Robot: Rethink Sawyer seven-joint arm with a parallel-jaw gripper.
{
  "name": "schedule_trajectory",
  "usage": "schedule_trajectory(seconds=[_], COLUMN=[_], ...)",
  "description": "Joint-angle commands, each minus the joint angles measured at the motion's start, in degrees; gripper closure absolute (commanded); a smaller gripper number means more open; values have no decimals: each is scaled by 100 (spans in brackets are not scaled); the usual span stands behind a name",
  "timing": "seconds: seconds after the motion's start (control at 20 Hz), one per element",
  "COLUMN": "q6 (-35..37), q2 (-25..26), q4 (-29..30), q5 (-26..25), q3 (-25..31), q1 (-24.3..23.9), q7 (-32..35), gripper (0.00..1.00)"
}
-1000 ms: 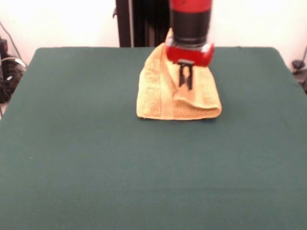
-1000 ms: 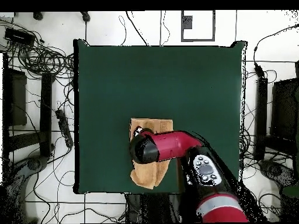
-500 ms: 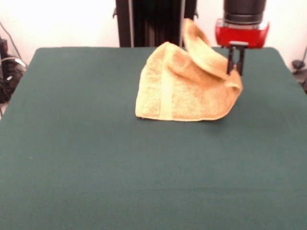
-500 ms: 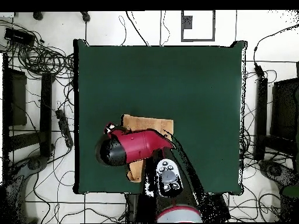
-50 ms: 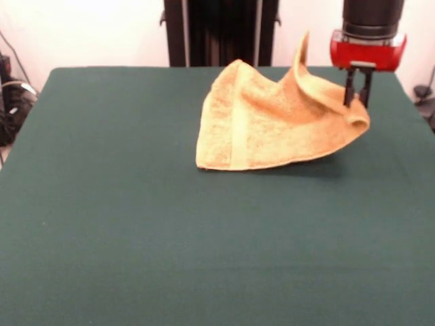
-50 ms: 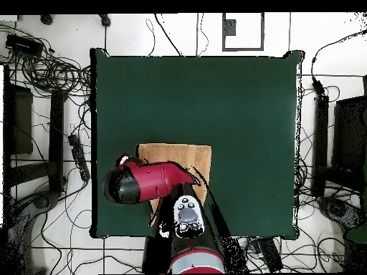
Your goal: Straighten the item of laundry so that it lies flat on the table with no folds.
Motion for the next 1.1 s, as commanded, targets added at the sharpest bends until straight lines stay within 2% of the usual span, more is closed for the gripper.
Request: schedule_trajectory(seconds=[0.05,0.2,0.35,0.7,0.9,1.1], q6=[-455,-452,-433,41,563,1209], q2=[416,432,460,394,37,-332], q4=[-222,-239,-215,-497,-596,-531], q5=[561,675,875,1259,1251,996], q3=[67,177,554,447,353,378], q1=[154,101,-149,-34,-206,-656], q7=[1158,1090,965,894,551,-82], gripper=[0,0,0,0,0,0])
